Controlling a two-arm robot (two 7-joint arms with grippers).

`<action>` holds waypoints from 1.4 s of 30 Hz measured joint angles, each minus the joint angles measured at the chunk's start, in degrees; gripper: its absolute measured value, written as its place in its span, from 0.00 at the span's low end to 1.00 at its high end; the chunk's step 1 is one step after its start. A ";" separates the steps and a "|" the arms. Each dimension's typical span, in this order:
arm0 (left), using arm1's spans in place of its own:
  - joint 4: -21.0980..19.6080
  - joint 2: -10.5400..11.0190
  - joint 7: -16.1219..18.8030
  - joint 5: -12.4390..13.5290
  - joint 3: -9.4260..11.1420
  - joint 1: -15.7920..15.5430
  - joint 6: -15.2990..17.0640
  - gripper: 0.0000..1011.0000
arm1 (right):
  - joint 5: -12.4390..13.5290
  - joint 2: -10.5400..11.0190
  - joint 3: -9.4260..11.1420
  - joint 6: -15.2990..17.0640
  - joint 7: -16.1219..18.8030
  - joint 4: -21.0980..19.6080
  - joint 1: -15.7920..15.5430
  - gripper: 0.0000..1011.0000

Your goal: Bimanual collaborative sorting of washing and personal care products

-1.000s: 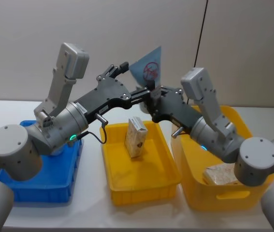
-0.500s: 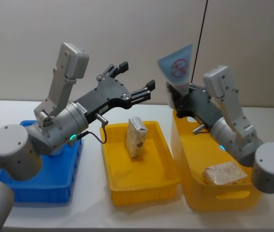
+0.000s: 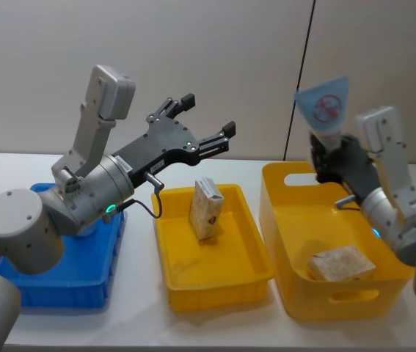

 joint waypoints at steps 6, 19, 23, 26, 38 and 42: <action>0.00 0.00 0.00 0.00 0.00 0.00 0.00 0.99 | -0.30 0.57 2.25 2.06 -2.19 -0.74 -1.62 0.47; 0.00 0.00 0.00 0.00 0.00 0.00 0.00 0.99 | -0.49 1.33 5.55 4.88 -5.03 -1.75 -3.97 0.87; 0.00 0.00 0.00 0.00 0.00 0.00 0.00 0.99 | -0.52 1.44 5.95 5.23 -5.38 -1.87 -4.28 0.97; 0.00 0.00 0.00 0.00 0.00 0.00 0.00 0.99 | -0.54 1.50 6.21 5.44 -5.61 -1.92 -4.47 0.99; 0.00 0.00 0.00 0.00 0.00 0.00 0.00 0.99 | -0.60 1.62 6.77 5.95 -6.08 -2.06 -4.91 0.99; 0.00 0.00 0.00 0.00 0.00 0.00 0.00 0.99 | -0.60 1.64 6.88 6.02 -6.15 -2.08 -4.97 0.99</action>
